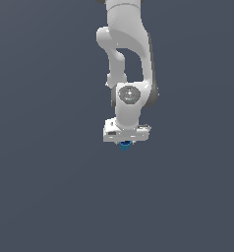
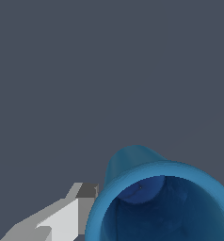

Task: Pick up the object and move it to a goal position.

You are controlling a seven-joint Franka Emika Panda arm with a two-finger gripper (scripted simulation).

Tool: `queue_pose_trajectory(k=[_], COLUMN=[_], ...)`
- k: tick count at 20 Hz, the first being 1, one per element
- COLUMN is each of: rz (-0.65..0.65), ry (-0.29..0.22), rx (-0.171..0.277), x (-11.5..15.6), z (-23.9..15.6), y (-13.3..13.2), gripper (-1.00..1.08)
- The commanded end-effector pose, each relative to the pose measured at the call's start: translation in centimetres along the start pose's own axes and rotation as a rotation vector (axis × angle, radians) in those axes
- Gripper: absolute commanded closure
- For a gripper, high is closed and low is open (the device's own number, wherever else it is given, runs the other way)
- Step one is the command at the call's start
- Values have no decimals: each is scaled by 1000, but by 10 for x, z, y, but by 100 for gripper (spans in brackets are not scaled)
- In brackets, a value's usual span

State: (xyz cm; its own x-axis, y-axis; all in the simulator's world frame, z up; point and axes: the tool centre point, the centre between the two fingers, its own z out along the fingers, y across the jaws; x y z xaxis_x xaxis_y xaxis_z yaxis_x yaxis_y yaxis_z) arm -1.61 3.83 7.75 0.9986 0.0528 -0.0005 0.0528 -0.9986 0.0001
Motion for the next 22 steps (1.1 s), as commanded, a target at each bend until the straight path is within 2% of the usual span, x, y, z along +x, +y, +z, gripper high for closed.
queue_pose_trajectory(k=[1,11,22], rz=[0,0,0], ry=[1,1,1], rx=[0,0,0], x=[11,57,76], z=[-14,-65,-84], y=[-14,-67,-87], gripper=[108,108,108])
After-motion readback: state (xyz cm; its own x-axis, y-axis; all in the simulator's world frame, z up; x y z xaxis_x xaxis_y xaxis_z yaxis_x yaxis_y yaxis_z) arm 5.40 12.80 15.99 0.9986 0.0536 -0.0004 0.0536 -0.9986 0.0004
